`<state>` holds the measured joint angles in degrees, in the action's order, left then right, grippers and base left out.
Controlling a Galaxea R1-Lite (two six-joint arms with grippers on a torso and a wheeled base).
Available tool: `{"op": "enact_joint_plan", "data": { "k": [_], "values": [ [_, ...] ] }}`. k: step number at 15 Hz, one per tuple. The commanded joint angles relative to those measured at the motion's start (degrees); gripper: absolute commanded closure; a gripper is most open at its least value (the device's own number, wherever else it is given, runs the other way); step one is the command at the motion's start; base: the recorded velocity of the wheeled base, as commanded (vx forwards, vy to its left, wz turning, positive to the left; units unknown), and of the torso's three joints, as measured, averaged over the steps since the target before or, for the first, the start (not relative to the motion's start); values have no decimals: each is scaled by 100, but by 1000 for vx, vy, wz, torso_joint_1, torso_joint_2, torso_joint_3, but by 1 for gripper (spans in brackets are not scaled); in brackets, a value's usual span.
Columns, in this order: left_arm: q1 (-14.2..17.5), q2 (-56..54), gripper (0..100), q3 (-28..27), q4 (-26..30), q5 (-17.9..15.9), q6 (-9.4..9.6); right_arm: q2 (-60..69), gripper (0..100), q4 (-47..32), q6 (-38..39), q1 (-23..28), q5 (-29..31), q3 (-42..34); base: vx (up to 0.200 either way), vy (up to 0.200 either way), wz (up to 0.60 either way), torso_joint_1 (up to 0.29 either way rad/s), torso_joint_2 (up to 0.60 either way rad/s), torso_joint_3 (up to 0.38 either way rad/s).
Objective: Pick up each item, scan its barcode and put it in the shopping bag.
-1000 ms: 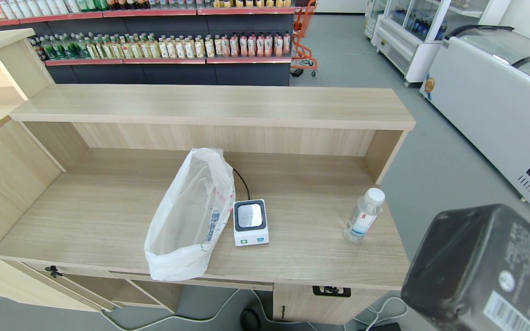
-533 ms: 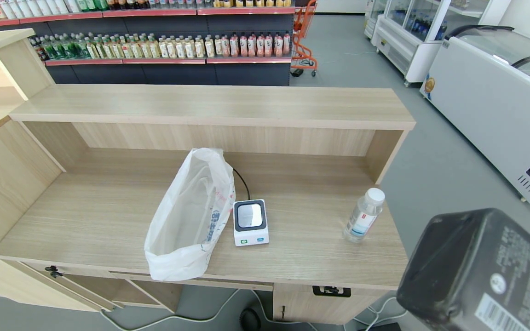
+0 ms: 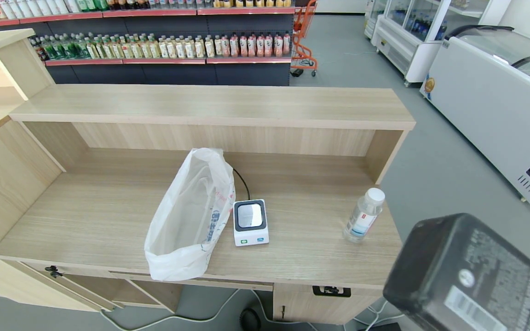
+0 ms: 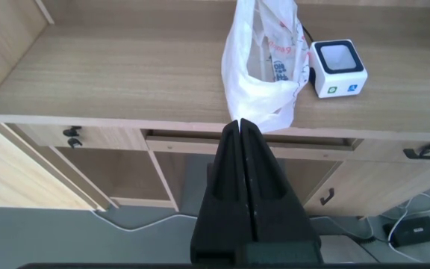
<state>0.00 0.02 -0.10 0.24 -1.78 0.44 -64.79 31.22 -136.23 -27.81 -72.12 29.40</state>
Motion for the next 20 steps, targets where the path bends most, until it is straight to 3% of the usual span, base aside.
{"op": "enact_joint_plan", "data": {
  "k": [1, 2, 4, 5, 7, 8, 11, 13, 14, 15, 17, 19, 20],
  "values": [
    [0, -2, 100, 1, 2, 2, 0, 46, 100, -846, 237, 522, 550, 241, 0, 0, 0, 0, 0, 0],
    [0, -2, 100, 1, 2, 2, 0, 204, 100, -1962, 1169, 1163, 1358, 435, 0, 0, 0, 0, 0, 0],
    [0, -2, 100, 1, 2, -7, 0, 353, 100, -3184, 2566, 1963, 1525, 259, 0, 0, 0, 0, 0, 0],
    [0, -2, 100, 1, 2, 2, 0, 424, 100, -3588, 2654, 2368, 1420, 259, 0, 0, 0, 0, 0, 0],
    [0, -2, 100, 1, 2, 2, 0, 371, 100, -4203, 2496, 2447, 655, 22, 0, 0, 0, 0, 0, 0],
    [0, -2, 100, -8, 2, 2, 0, 353, 100, -4449, 2478, 2341, 857, 65, 0, 0, 0, 0, 0, 0],
    [0, -2, 100, -8, 2, 2, 0, 362, 100, -4862, 4597, 2183, 1314, 707, 0, 0, 0, 0, 0, 0],
    [0, -2, 100, 1, -7, 2, 0, 265, 100, -4853, 7005, 2526, 1587, 1428, 0, 0, 0, 0, 0, 0],
    [0, -2, 100, 1, 2, 2, 0, 239, 100, -4853, 7655, 2622, 1613, 1595, 0, 0, 0, 0, 0, 0],
    [0, -2, 100, 1, 2, -7, 0, 204, 100, -4836, 9712, 2666, 1842, 1841, 0, 0, 0, 0, 0, 0],
    [0, -2, 100, 1, 2, 2, 0, 274, 100, -4643, 12612, 2851, 2026, 1779, 0, 0, 0, 0, 0, 0],
    [0, -2, 100, 1, 2, -7, 0, 397, 100, -3474, 15056, 2877, 2026, 1314, 0, 0, 0, 0, 0, 0],
    [0, -2, 100, 1, 2, -7, 0, 424, 100, -3052, 15601, 2869, 2044, 1138, 0, 0, 0, 0, 0, 0]
  ]
}}
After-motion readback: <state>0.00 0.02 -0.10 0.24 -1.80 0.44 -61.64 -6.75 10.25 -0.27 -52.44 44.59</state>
